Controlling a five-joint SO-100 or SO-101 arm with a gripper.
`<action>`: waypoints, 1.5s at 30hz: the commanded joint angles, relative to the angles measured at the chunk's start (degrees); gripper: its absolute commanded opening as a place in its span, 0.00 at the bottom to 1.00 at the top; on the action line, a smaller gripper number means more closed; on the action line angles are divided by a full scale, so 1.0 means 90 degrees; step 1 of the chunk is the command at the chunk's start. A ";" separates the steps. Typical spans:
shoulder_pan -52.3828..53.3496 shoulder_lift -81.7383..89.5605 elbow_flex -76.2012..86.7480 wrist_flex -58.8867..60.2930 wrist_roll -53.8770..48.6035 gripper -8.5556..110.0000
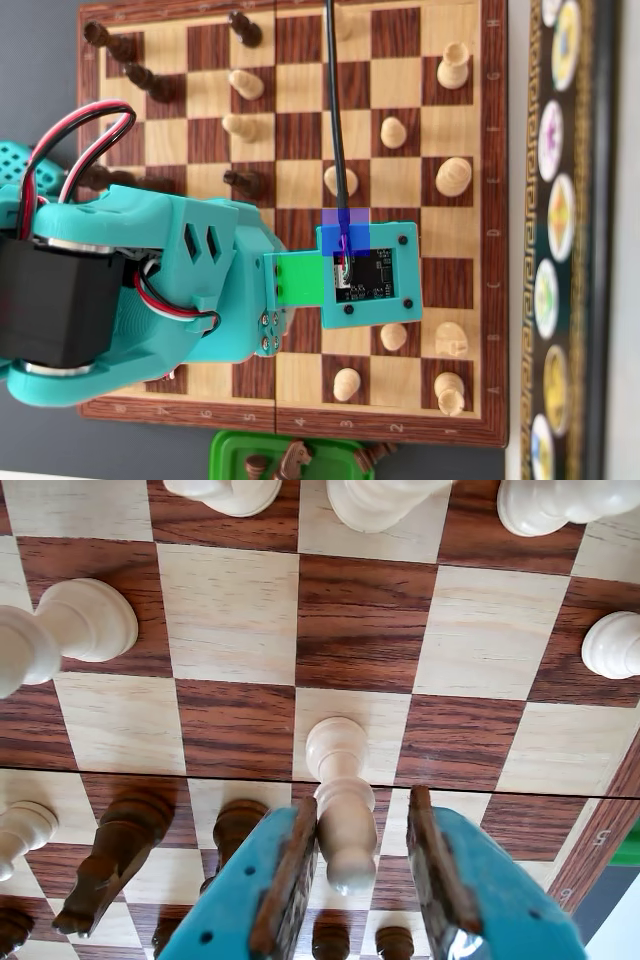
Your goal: Play chess
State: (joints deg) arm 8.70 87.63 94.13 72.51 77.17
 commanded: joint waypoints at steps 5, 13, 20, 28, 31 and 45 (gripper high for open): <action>-0.0078 0.0117 -0.0332 0.0010 -0.0020 0.20; -0.0068 0.0176 -0.0654 0.0059 -0.0039 0.20; 0.0010 0.0840 -0.0625 0.0127 -0.0039 0.20; 0.0215 0.1973 -0.0547 0.0615 0.0010 0.20; 0.0244 0.2607 -0.0146 0.0527 0.0059 0.20; -0.0283 0.5742 0.2598 -0.1006 0.0566 0.20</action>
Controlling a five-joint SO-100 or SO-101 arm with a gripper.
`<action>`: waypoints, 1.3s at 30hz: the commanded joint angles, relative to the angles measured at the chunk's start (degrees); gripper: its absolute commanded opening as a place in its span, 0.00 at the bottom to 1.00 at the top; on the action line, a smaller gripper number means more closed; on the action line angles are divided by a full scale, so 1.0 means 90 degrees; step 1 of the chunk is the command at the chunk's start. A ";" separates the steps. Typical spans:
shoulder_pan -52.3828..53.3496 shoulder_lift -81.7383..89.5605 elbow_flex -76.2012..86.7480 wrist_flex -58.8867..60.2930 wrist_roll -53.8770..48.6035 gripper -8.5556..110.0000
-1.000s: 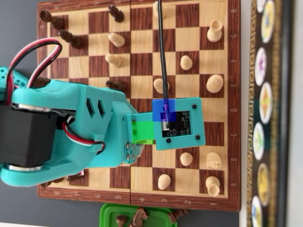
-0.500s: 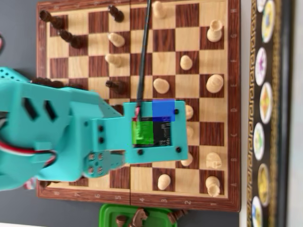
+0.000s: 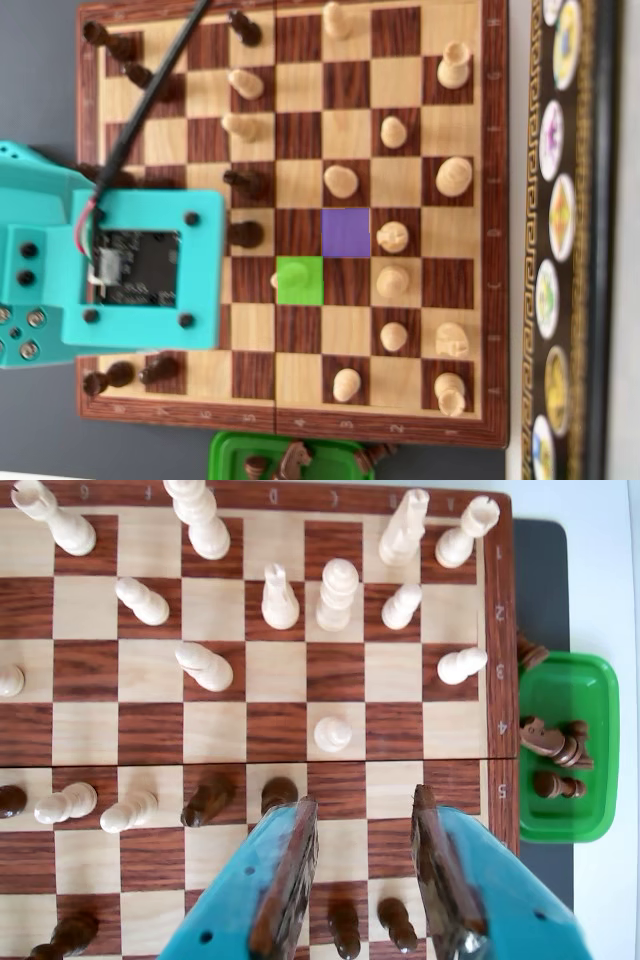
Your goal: Play chess
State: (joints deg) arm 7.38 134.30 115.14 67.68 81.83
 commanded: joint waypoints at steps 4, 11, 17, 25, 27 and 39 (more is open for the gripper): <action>-0.0430 0.1240 0.0928 -0.1279 0.0420 0.20; -0.0820 0.2334 0.2031 -0.3203 0.0762 0.20; -0.0908 0.3398 0.3066 -0.5059 0.0811 0.20; -0.0928 0.4932 0.4727 -0.7812 0.0840 0.20; -0.0908 0.5254 0.5107 -0.8564 0.0840 0.20; -0.0850 0.6416 0.6797 -1.2168 0.0752 0.20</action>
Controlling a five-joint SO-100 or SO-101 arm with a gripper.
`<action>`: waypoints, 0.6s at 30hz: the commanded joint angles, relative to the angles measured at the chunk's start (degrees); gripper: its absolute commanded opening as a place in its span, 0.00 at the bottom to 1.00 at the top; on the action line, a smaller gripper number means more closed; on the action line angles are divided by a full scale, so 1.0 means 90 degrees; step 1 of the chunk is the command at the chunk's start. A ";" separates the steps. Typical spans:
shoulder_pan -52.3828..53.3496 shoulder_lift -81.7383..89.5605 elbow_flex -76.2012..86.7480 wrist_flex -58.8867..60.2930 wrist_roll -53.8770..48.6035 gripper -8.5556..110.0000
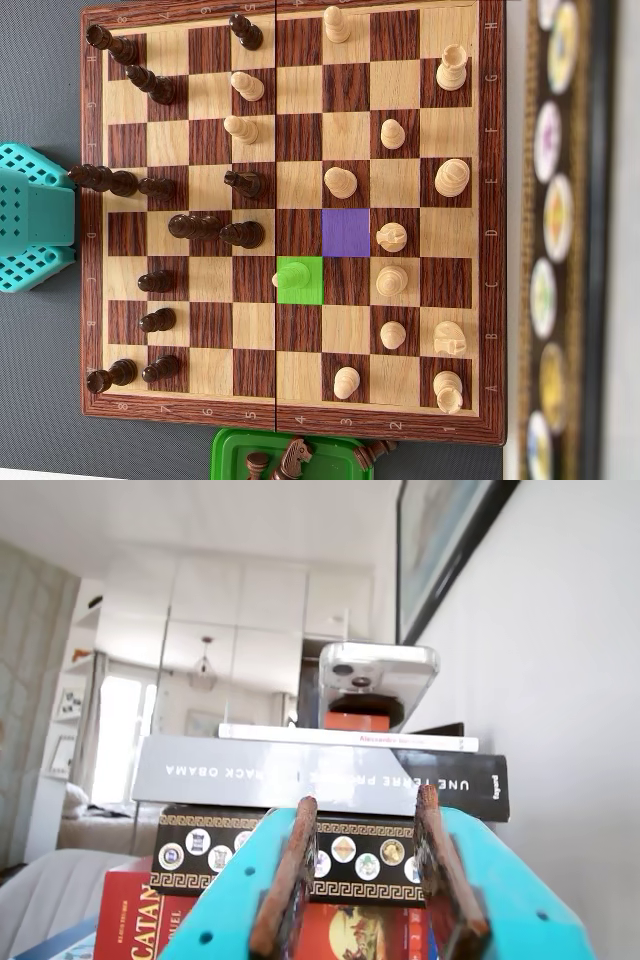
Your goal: Play chess
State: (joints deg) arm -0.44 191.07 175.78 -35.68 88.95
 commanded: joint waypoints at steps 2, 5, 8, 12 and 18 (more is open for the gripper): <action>0.0020 0.0098 0.0117 -0.1221 -0.0039 0.20; 0.0020 0.0098 0.0254 -0.2021 -0.0039 0.20; 0.0020 0.0098 0.0449 -0.2959 -0.0039 0.20; 0.0020 0.0098 0.0576 -0.4082 -0.0039 0.20; 0.0000 0.0098 0.0576 -0.4932 -0.0361 0.20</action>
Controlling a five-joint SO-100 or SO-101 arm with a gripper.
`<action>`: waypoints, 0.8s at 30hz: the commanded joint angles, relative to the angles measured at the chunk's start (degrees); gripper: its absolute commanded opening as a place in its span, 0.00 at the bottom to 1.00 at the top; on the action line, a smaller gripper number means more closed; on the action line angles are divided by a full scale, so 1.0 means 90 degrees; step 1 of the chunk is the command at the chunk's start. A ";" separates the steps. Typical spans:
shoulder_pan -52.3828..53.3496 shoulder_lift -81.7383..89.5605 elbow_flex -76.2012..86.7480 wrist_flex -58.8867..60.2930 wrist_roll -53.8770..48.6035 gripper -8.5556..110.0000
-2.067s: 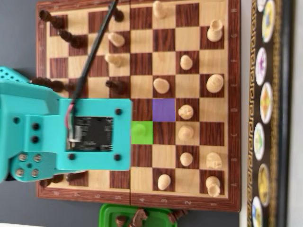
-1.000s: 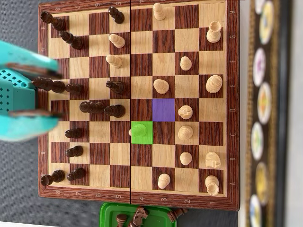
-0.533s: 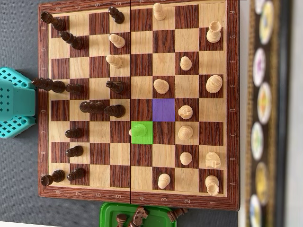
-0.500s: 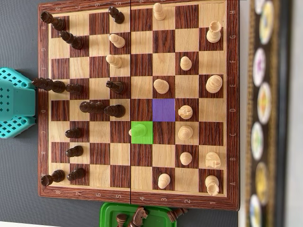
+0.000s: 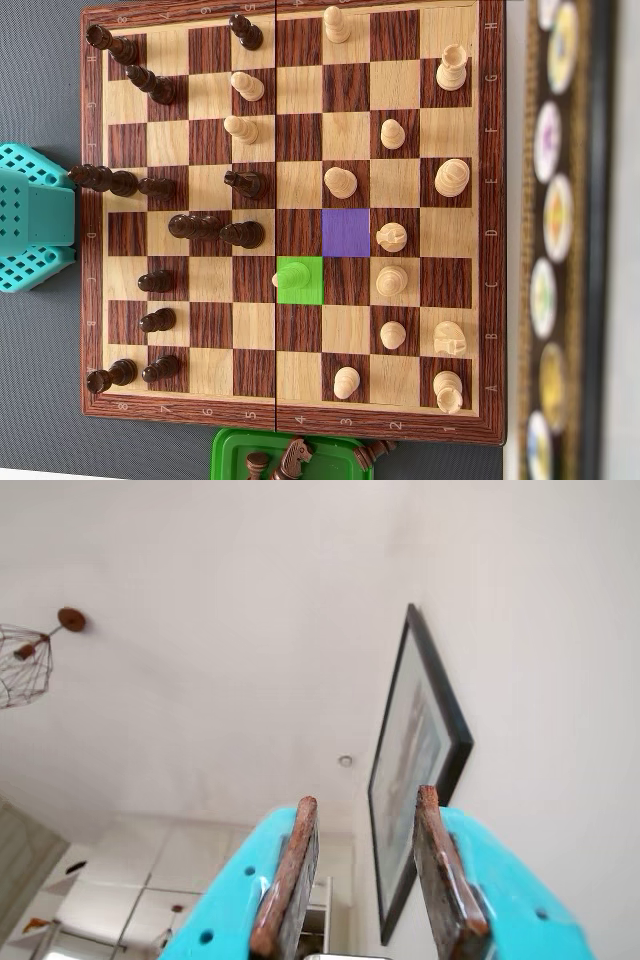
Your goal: Play chess
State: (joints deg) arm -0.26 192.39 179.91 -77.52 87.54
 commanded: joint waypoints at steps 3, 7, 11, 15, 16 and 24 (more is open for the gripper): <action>-0.0020 -0.0049 0.0117 -0.1006 -0.0576 0.20; -0.0010 -0.0049 0.0117 -0.1895 -0.0977 0.20; -0.0010 -0.0049 0.0117 -0.2598 -0.1211 0.20; -0.0059 -0.0049 0.0117 -0.2871 -0.1250 0.20; -0.0059 -0.0049 0.0117 -0.2871 -0.1250 0.20; -0.0068 -0.0049 0.0117 -0.2881 -0.0879 0.20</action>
State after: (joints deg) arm -0.70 192.39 179.91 -103.36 77.34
